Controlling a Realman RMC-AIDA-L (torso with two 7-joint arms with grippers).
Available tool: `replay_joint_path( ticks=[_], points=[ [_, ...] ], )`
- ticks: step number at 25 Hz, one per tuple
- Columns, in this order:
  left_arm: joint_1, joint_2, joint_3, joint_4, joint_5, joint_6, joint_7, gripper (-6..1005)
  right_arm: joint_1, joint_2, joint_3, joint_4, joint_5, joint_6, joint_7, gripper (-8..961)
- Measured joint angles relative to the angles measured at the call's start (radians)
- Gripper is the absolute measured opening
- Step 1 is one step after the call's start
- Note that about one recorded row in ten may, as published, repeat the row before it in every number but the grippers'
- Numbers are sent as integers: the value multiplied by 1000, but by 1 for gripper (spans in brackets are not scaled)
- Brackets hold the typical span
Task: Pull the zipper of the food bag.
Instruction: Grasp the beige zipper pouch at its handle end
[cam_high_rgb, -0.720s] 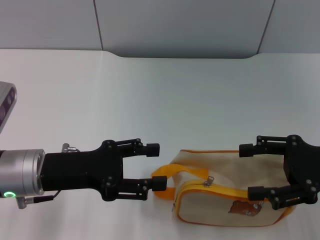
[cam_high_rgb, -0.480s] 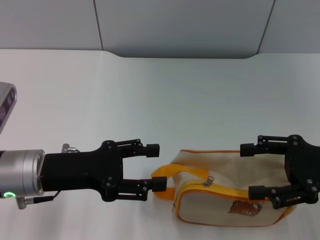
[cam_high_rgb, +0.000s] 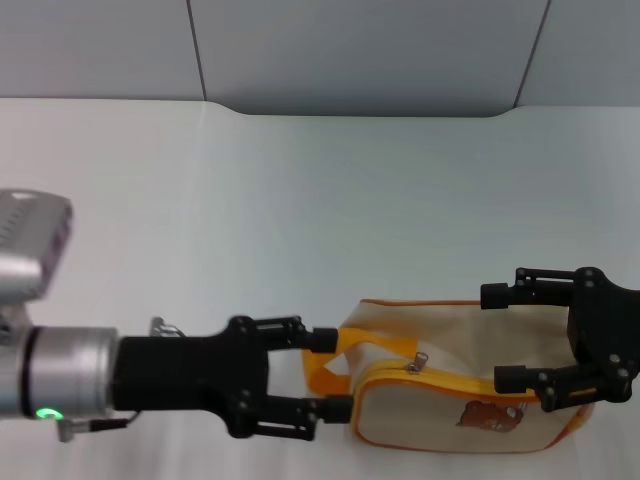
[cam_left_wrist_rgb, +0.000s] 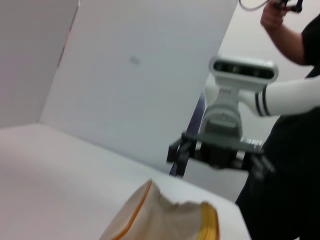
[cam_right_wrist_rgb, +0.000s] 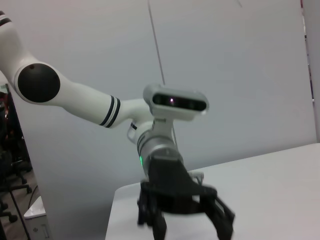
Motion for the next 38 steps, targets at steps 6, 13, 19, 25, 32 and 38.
replay_joint_path(
  ticks=[6,13,19,25,32,38],
  points=[
    [-25,-5,24,-93,1,-143,64,810,0,1,0,0,0,0,0,835],
    [-59,-10,52,-165,-4,-200,106,806,-1,1,0,1,0,0,0,834],
    [-80,-10,49,-218,-60,-263,146,803,-1,2,0,3,1,0,0,833],
    [-108,-10,46,-267,-107,-332,188,800,-6,2,3,2,9,0,0,832],
    [-127,-10,53,-264,-107,-344,191,665,-14,2,12,2,11,20,1,831],
    [-135,-10,54,-267,-110,-334,236,496,-17,3,31,3,11,27,1,831]
  ],
)
